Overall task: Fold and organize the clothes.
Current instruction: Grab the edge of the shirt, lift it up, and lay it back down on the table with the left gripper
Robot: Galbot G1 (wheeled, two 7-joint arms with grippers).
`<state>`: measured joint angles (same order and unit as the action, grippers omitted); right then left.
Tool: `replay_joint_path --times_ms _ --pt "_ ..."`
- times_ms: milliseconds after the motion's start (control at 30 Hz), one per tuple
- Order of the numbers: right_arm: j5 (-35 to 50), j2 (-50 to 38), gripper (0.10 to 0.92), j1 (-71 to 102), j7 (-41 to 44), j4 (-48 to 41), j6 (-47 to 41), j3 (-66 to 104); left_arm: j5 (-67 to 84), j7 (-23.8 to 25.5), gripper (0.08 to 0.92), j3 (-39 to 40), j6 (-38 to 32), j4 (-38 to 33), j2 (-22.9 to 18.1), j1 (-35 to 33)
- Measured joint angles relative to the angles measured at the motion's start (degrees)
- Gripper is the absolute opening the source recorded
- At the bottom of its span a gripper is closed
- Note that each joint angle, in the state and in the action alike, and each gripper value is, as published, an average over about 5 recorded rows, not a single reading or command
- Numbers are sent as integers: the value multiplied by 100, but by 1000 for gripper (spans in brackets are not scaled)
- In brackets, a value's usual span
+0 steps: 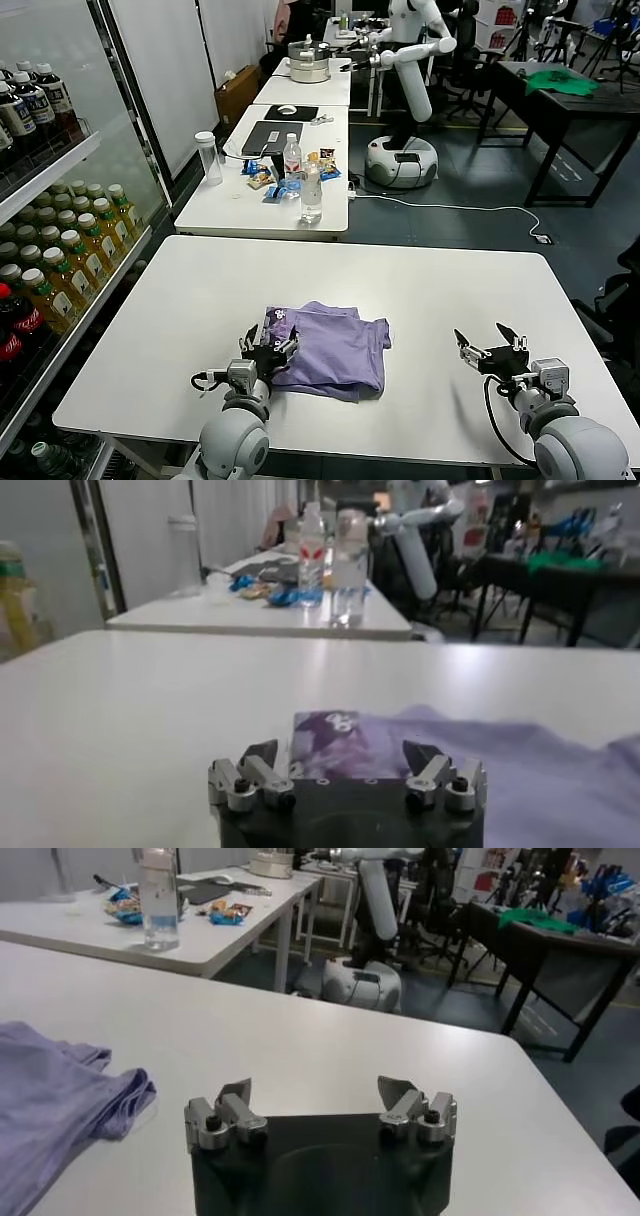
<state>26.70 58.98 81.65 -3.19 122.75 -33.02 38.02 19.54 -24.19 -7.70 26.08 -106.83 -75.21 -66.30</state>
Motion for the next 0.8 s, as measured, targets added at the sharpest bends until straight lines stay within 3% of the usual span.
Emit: replay_joint_path --times_ms 200,800 --pt "13 7 823 33 1 50 -2 46 72 -40 757 -47 222 87 30 -35" --pt "23 58 823 91 0 149 -5 111 2104 172 238 -584 201 123 46 9"
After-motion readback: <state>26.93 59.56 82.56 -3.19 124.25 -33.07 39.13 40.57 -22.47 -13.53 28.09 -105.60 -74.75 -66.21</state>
